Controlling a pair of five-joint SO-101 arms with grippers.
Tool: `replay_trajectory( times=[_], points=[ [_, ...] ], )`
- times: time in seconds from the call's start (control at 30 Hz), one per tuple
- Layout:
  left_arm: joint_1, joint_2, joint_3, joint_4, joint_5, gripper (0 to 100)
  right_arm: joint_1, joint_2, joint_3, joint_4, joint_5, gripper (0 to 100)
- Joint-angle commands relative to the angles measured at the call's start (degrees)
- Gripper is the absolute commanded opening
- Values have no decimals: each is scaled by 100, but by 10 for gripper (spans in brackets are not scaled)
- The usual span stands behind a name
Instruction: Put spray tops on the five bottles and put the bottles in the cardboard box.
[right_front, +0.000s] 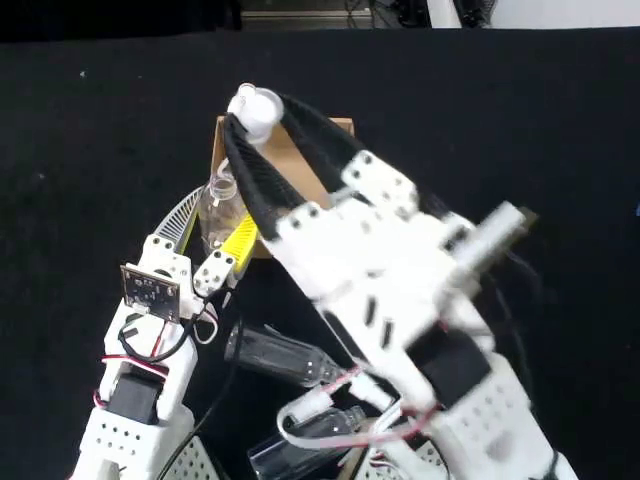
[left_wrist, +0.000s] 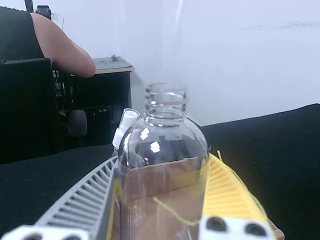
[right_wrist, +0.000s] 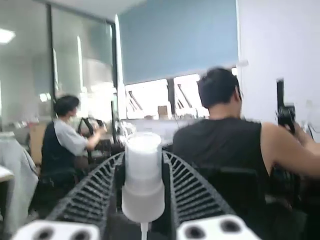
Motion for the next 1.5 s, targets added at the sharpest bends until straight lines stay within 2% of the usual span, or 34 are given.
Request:
replay_trajectory(
  times=[0.0,0.17,0.4,0.53,0.73,0.87,1.03,1.17,1.33,1.47],
  points=[
    [22,0,127,-114,26,127,149,180,-48,70,9,11],
    [22,0,127,-114,26,127,-97,180,4,114,9,11],
    [22,0,127,-114,26,127,-79,224,31,1204,53,12],
    [22,0,127,-114,26,127,-97,224,136,1327,62,14],
    [22,0,127,-114,26,127,-281,224,268,1327,62,119],
    [22,0,127,-114,26,127,-501,215,110,1354,62,119],
    [22,0,127,-114,26,127,-404,215,-646,2356,62,119],
    [22,0,127,26,26,127,334,171,-1323,3429,62,119],
    [22,-35,127,299,26,127,2215,198,-1376,4237,44,119],
    [13,-44,127,299,26,127,3420,171,-549,4413,62,119]
  ],
)
